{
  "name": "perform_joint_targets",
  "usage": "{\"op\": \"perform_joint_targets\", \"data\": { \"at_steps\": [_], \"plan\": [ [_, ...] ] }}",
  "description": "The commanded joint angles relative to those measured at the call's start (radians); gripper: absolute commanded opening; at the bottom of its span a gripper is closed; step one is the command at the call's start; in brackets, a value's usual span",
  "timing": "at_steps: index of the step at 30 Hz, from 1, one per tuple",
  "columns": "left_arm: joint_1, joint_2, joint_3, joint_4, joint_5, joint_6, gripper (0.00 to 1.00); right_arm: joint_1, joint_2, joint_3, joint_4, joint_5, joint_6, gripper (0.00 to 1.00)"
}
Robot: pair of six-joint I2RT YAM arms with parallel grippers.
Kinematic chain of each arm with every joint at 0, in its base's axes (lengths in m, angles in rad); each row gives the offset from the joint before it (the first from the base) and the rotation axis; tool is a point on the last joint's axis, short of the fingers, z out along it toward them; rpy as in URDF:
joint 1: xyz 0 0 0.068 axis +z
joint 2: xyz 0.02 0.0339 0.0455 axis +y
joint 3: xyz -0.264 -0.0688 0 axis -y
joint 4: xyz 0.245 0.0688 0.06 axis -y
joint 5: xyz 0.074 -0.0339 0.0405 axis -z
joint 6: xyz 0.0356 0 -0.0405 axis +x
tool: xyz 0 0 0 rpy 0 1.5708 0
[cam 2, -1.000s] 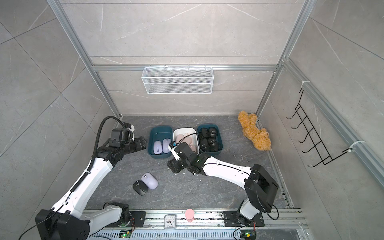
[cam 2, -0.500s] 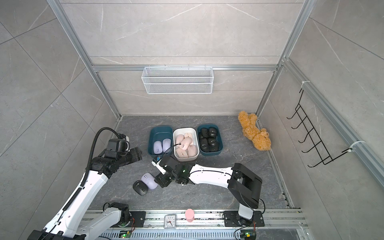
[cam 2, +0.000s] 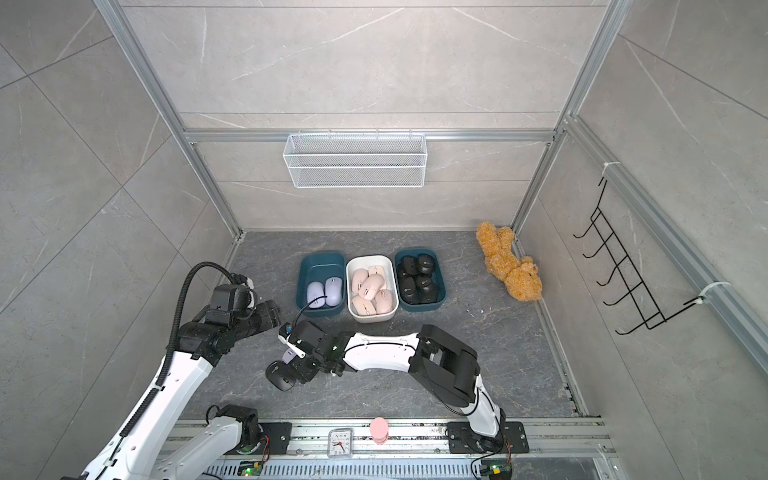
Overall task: Place the mice by color into the storage box
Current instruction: Pick up the mouse from the center of the board.
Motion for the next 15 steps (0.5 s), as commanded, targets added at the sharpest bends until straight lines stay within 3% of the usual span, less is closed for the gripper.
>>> {"op": "perform_joint_targets", "data": {
  "at_steps": [1, 15],
  "plan": [
    [0.0, -0.021, 0.046, -0.035, -0.027, 0.017, 0.74, 0.007, 0.047, 0.055, -0.048, 0.026, -0.019, 0.68],
    [0.0, -0.023, 0.074, -0.054, -0.024, 0.04, 0.75, 0.008, 0.176, 0.208, -0.183, 0.12, -0.01, 0.66]
  ]
}}
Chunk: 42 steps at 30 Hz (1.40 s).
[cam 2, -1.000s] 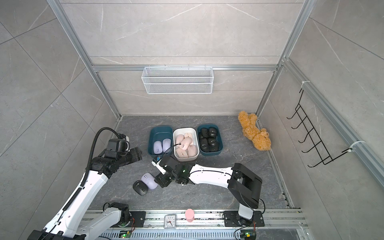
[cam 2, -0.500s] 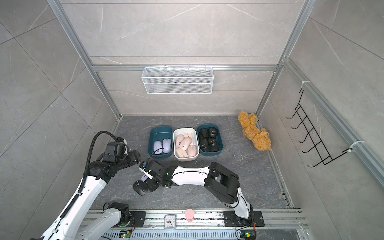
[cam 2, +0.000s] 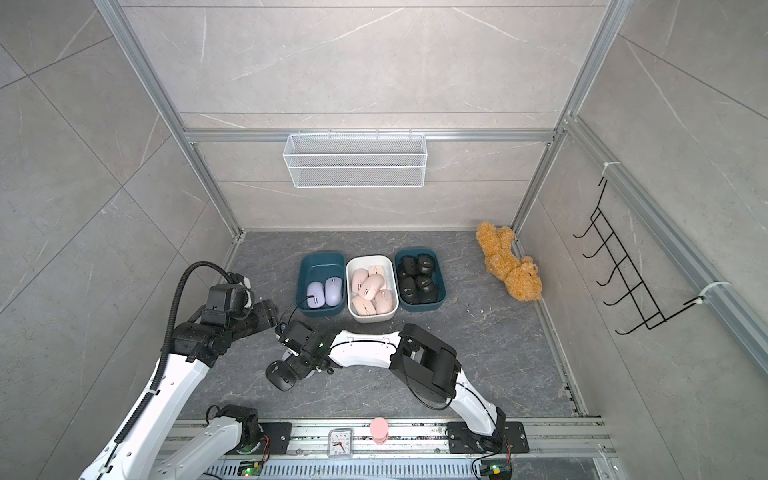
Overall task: Place the mice by color into the storage box
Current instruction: Pick up the mouse from the center of the board.
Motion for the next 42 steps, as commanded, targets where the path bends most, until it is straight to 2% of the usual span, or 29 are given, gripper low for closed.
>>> {"op": "perform_joint_targets", "data": {
  "at_steps": [1, 14, 27, 30, 34, 42],
  "plan": [
    [0.0, -0.014, 0.038, -0.022, -0.011, 0.027, 0.75, 0.008, 0.039, 0.043, -0.058, 0.042, -0.003, 0.66],
    [0.0, -0.007, 0.025, 0.011, 0.01, 0.006, 0.75, 0.007, 0.055, 0.049, -0.128, 0.179, 0.023, 0.65],
    [0.0, -0.017, 0.013, 0.014, 0.022, -0.004, 0.75, 0.007, 0.115, 0.114, -0.118, 0.115, 0.024, 0.65],
    [0.0, -0.021, 0.008, 0.016, 0.021, -0.005, 0.75, 0.007, 0.122, 0.12, -0.126, 0.119, 0.029, 0.62],
    [0.0, -0.02, 0.006, 0.021, 0.022, -0.005, 0.75, 0.007, 0.094, 0.082, -0.113, 0.144, 0.044, 0.46],
    [0.001, -0.018, 0.005, 0.038, 0.039, -0.017, 0.75, 0.007, -0.044, -0.062, -0.054, 0.165, 0.095, 0.43]
  ]
}}
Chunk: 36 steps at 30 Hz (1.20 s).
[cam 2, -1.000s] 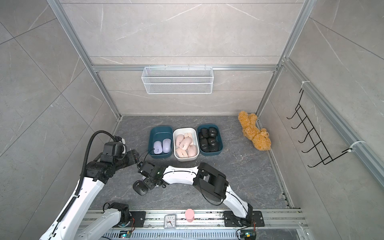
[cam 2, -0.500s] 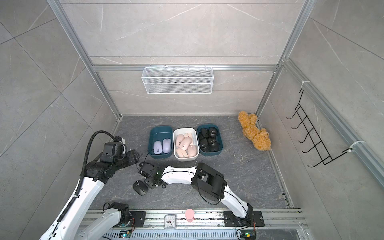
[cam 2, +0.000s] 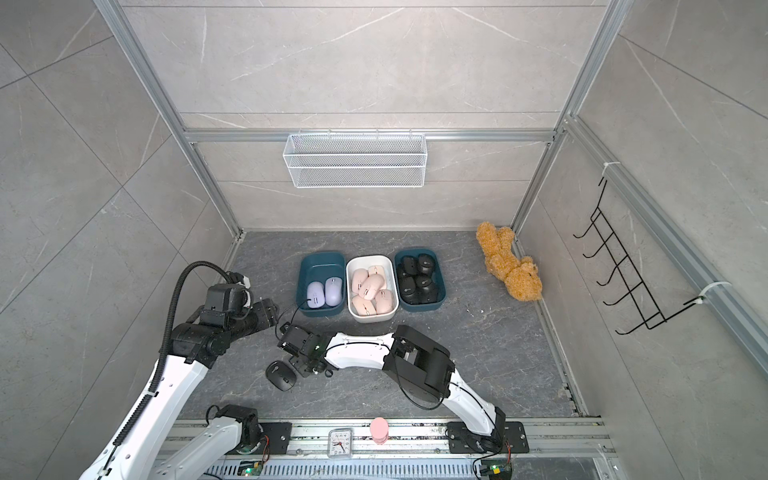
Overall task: Place the mice by color into the storage box
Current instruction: Pick up the mouse from the center of the board, then place the mouse in the storage box.
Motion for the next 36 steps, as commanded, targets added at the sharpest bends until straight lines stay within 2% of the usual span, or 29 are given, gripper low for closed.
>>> {"op": "perform_joint_targets", "data": {
  "at_steps": [1, 10, 18, 26, 36],
  "plan": [
    [0.001, -0.008, 0.005, 0.031, 0.028, -0.014, 0.75, -0.003, -0.094, -0.079, -0.005, 0.025, 0.051, 0.43],
    [0.0, 0.008, -0.013, 0.104, 0.072, -0.043, 0.75, -0.019, -0.3, -0.191, -0.007, 0.076, 0.095, 0.44],
    [0.0, 0.014, -0.035, 0.191, 0.1, -0.063, 0.75, -0.121, -0.39, -0.117, -0.056, 0.069, 0.066, 0.45],
    [0.0, -0.014, -0.046, 0.24, 0.085, -0.076, 0.75, -0.266, -0.289, 0.1, -0.081, 0.004, 0.053, 0.45],
    [0.0, -0.037, -0.055, 0.256, 0.089, -0.098, 0.75, -0.334, -0.014, 0.491, -0.172, 0.023, 0.031, 0.45]
  ]
}}
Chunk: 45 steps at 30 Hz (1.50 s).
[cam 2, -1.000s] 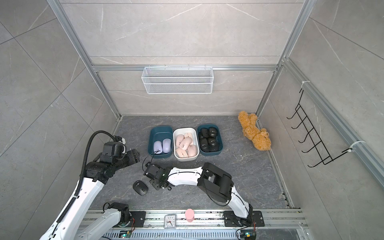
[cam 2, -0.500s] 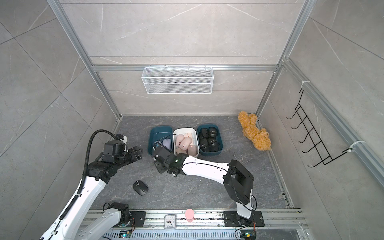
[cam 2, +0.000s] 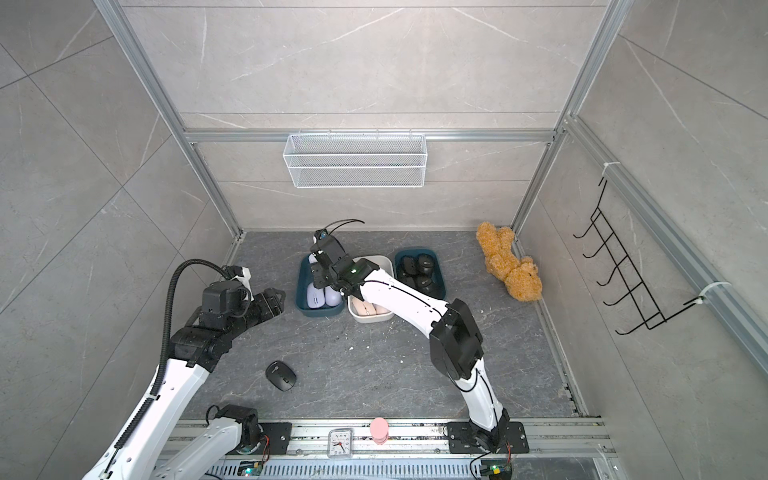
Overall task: Place the mice by color into the storage box
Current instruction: Place the mouse in the storage box.
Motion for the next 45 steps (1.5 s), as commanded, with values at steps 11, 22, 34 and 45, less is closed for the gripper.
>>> {"op": "perform_joint_targets", "data": {
  "at_steps": [11, 22, 34, 45],
  "plan": [
    [0.0, -0.037, -0.016, 0.038, 0.001, -0.029, 0.75, -0.018, 0.456, 0.655, -0.28, 0.02, 0.015, 0.44],
    [0.0, -0.06, -0.025, 0.019, -0.009, -0.017, 0.75, -0.034, 0.659, 0.911, -0.367, 0.022, 0.061, 0.45],
    [0.0, -0.061, -0.03, 0.015, -0.011, -0.018, 0.75, -0.053, 0.674, 0.821, -0.333, 0.004, 0.124, 0.46],
    [0.0, -0.054, -0.039, 0.028, -0.007, -0.025, 0.75, -0.058, 0.701, 0.817, -0.327, -0.044, 0.156, 0.51]
  ]
}}
